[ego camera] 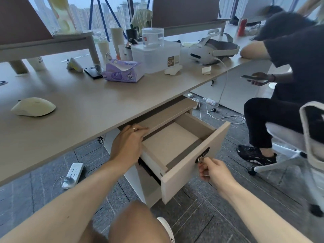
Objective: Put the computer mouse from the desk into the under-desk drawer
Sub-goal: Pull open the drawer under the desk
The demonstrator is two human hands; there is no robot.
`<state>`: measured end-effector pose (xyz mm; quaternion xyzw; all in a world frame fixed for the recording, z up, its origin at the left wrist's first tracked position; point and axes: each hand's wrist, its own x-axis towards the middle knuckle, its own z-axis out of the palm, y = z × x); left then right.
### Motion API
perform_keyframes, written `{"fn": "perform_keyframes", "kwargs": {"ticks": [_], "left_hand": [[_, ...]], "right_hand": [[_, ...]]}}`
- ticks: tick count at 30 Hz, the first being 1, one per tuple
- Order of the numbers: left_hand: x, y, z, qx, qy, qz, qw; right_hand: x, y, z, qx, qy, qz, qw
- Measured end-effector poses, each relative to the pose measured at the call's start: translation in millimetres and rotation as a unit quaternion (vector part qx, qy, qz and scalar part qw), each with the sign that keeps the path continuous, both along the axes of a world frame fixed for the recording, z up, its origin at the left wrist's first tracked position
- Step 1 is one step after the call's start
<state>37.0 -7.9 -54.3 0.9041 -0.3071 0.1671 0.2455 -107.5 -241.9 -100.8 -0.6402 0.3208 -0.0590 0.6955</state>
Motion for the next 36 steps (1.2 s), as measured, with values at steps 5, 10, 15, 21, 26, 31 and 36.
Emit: {"fn": "perform_keyframes", "kwargs": {"ticks": [5,10,15,21,26,31,36], "left_hand": [[0,-1,1,-0.004,0.010,0.005,1.000],[-1,-1,1,-0.002,0.005,0.008,1.000],[-2,-2,1,0.002,-0.002,0.004,1.000],[-2,-2,0,0.003,0.004,0.013,1.000],[-2,-3,0,-0.001,0.004,0.015,1.000],[-6,-4,4,0.016,0.024,0.021,0.999],[-23,-18,37,0.115,0.123,0.011,0.986]], "right_hand": [[-30,-9,-1,0.002,0.003,-0.023,1.000],[-51,-14,-2,0.007,0.000,-0.045,0.999],[-63,-17,-3,0.001,0.001,-0.042,0.999],[-66,-20,-5,-0.004,-0.002,-0.041,0.999],[-65,-20,-8,-0.006,-0.002,-0.046,0.999],[-67,-20,-4,-0.015,0.013,-0.023,1.000],[-73,-37,26,-0.259,0.189,0.149,0.936]]}}
